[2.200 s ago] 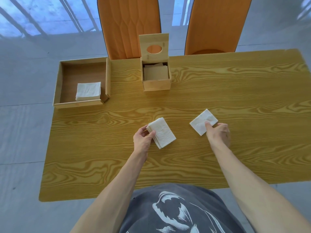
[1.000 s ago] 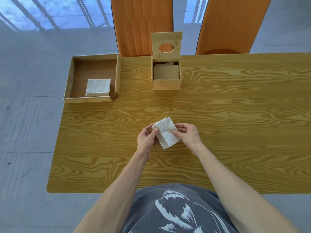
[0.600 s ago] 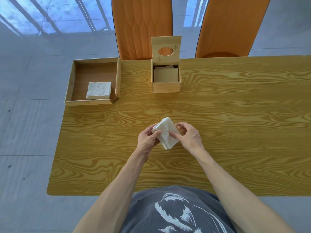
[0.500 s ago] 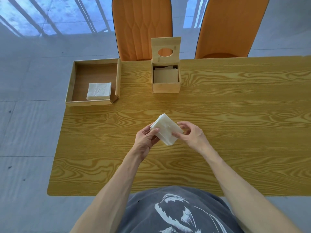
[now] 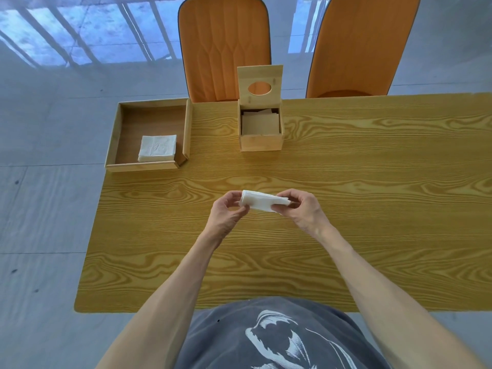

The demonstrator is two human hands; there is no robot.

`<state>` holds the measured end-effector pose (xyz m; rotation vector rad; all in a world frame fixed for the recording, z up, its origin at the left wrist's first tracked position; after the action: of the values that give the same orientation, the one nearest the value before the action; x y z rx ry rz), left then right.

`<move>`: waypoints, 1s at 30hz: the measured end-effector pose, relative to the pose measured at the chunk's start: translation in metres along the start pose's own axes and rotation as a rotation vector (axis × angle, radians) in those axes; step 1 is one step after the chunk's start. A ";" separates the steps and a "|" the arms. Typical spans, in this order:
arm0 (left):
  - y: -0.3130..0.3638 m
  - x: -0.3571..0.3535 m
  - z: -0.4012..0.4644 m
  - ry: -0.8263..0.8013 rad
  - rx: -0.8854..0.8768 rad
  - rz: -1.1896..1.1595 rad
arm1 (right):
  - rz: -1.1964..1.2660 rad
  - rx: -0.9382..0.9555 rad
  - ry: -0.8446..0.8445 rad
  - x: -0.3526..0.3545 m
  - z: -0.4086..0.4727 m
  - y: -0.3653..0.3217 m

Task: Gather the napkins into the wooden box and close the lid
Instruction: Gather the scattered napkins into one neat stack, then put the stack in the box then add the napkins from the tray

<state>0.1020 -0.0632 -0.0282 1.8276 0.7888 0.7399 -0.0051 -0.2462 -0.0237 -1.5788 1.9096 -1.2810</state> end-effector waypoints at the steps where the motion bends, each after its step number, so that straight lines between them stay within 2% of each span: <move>1: 0.001 0.001 0.001 -0.002 -0.025 0.125 | -0.067 0.025 0.017 0.000 0.000 0.000; 3: 0.001 0.001 0.002 -0.022 -0.057 0.350 | -0.198 0.058 0.028 -0.003 -0.001 0.002; 4: 0.000 -0.001 0.002 -0.037 -0.071 0.388 | -0.244 0.059 0.026 -0.004 -0.002 0.004; 8: -0.006 -0.006 0.002 -0.071 -0.079 0.293 | -0.271 0.049 0.025 -0.007 -0.004 0.012; 14: -0.005 -0.003 0.003 -0.017 -0.049 0.142 | -0.133 0.066 0.076 -0.006 -0.005 0.007; 23: -0.009 -0.001 0.013 -0.033 -0.017 0.176 | -0.118 0.038 0.091 0.001 0.004 0.006; 30: 0.035 0.008 0.049 -0.042 -0.143 0.157 | -0.064 0.110 0.122 0.021 0.028 -0.034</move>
<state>0.1517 -0.0939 -0.0113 1.7836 0.5546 0.8338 0.0291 -0.2758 -0.0057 -1.5501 1.8369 -1.5142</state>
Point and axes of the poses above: each hand's wrist, its own z-axis towards the middle knuckle, its own x-axis out of the back of the hand, y = z × x, the point moved 5 cm from there along z, towards the middle knuckle, and after that the axes turned 9 degrees about -x, right-handed, at the moved point
